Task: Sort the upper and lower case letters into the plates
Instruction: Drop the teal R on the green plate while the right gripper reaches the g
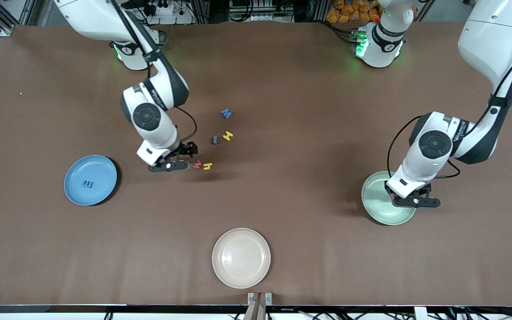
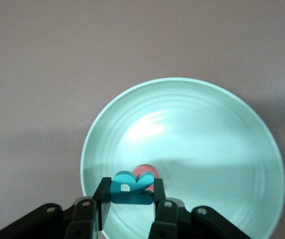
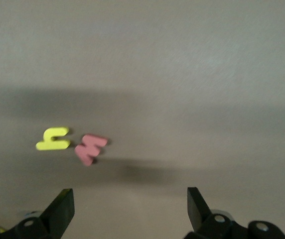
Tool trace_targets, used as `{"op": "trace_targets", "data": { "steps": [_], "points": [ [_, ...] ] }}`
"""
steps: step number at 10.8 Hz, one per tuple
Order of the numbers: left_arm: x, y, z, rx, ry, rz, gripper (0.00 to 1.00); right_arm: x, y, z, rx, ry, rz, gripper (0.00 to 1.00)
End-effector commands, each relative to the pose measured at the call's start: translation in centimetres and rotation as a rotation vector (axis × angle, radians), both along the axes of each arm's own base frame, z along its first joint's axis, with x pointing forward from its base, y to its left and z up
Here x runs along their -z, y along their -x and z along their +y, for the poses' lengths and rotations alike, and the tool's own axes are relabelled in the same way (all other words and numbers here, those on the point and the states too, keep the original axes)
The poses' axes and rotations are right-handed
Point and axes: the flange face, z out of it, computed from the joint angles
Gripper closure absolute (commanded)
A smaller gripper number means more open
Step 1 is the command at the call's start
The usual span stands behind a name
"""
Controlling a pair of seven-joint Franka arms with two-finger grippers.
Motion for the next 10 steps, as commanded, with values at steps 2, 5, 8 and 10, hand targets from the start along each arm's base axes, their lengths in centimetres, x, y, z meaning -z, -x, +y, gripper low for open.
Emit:
{"op": "trace_targets", "data": {
  "steps": [2,5,8,10],
  "points": [
    [-1.0,-1.2,-1.0,0.012,-0.006,-0.025,0.00,0.4,2.8,4.0,0.093,-0.024,0.009,0.00],
    [-4.2,-1.6,-2.5,-0.029,0.021,-0.032,0.00,1.4,5.4,6.2,0.106,-0.075,-0.009,0.00],
    [-10.7,-2.9,-5.5,-0.114,0.033,0.057,0.00,3.0,7.0,6.0,0.094,-0.076,-0.014,0.00],
    [-14.1,-2.7,-6.2,-0.110,0.122,0.075,0.00,3.3,7.7,6.5,0.097,-0.076,-0.015,0.00]
  ]
}}
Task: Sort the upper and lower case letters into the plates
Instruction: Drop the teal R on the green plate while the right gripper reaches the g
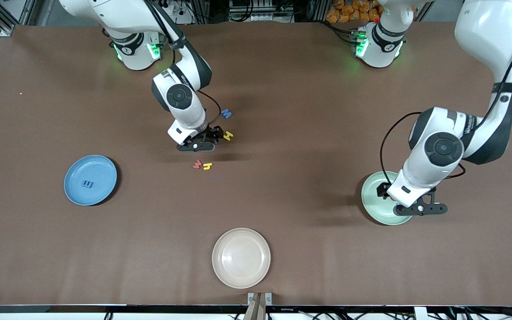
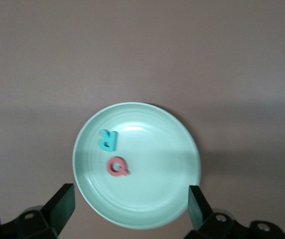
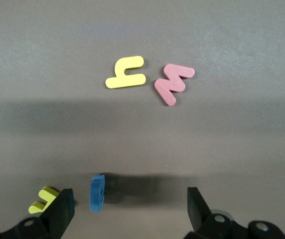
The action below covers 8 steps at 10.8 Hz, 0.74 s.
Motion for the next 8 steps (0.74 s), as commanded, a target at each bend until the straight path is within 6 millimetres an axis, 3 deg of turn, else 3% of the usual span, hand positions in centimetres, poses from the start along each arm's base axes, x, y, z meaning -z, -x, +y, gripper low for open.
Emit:
{"op": "trace_targets", "data": {
  "steps": [1,5,8],
  "points": [
    [-4.4,0.8,-0.2,-0.010,0.065,0.010,0.00,0.3,1.0,0.8,0.045,-0.013,-0.007,0.00],
    [-9.9,1.1,1.9,-0.065,0.116,0.058,0.00,2.2,1.6,1.5,0.072,-0.016,-0.014,0.00],
    [-13.2,0.8,2.0,-0.078,0.154,0.043,0.00,2.5,2.0,2.1,0.081,-0.016,-0.015,0.00]
  ]
}}
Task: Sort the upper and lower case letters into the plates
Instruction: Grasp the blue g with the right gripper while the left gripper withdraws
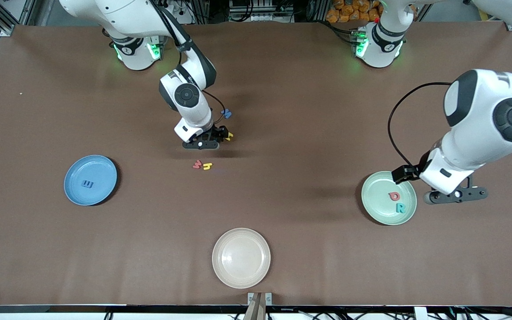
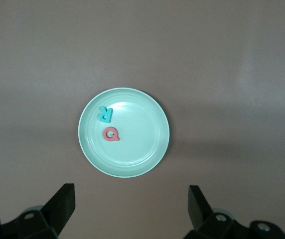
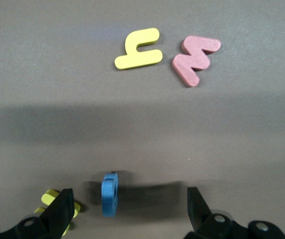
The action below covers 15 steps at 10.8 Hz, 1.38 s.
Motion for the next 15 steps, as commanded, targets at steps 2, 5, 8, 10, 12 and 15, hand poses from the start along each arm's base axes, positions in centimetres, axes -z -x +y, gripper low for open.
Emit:
{"op": "trace_targets", "data": {
  "steps": [2,5,8,10,12,15],
  "points": [
    [-3.0,0.5,0.9,-0.019,0.077,0.009,0.00,0.3,0.5,0.6,0.038,-0.013,-0.008,0.00],
    [-6.2,1.7,2.0,-0.008,0.065,-0.018,0.00,0.2,0.7,0.9,0.046,-0.017,-0.013,0.99],
    [-8.8,2.9,4.7,0.076,0.035,-0.022,0.00,0.2,0.7,1.0,0.072,-0.022,-0.019,1.00],
    [-9.6,3.3,4.9,0.082,0.035,-0.025,0.00,0.2,0.7,1.0,0.072,-0.022,-0.019,1.00],
    [-9.5,3.4,4.4,0.089,0.034,-0.022,0.00,-0.2,0.6,1.0,0.074,-0.026,-0.024,1.00],
    [-9.0,4.0,0.5,0.135,0.054,-0.008,0.00,-2.1,-1.2,-0.4,0.124,-0.038,-0.045,1.00]
  ]
}}
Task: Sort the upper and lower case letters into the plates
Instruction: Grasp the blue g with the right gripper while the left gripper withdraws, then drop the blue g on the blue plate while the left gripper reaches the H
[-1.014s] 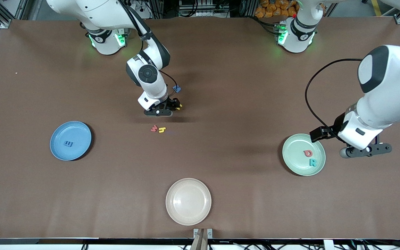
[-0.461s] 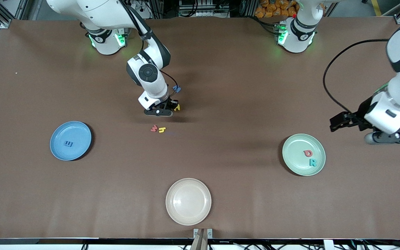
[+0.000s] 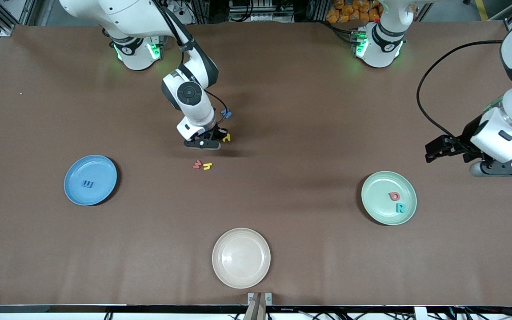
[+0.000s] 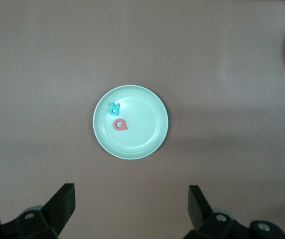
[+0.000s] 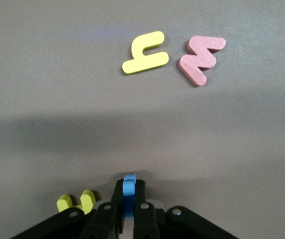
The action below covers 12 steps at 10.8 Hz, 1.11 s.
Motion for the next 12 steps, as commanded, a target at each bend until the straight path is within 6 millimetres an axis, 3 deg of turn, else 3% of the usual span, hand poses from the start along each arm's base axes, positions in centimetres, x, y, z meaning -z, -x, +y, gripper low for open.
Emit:
{"op": "trace_targets", "data": {
  "steps": [1,3,5,7,9,12],
  "points": [
    [0.3,1.3,-4.6,0.044,0.018,0.022,0.00,-2.7,-2.8,-3.0,0.082,-0.028,-0.031,1.00],
    [1.0,2.5,-10.1,0.008,0.032,0.045,0.00,-3.9,-6.1,-7.2,0.119,-0.030,-0.063,1.00],
    [1.9,4.1,-15.8,0.001,0.033,0.061,0.00,-4.2,-9.6,-13.4,0.150,0.006,-0.096,1.00],
    [4.7,5.3,-20.9,0.018,0.028,0.102,0.00,-5.1,-12.7,-19.5,0.172,0.061,-0.143,1.00],
    [7.3,7.4,-27.1,0.063,0.024,0.105,0.00,-6.0,-14.6,-26.2,0.174,0.154,-0.179,1.00],
    [13.2,10.7,-35.9,0.050,0.045,0.113,0.00,-6.3,-15.3,-35.8,0.106,0.244,-0.167,1.00]
  ]
}}
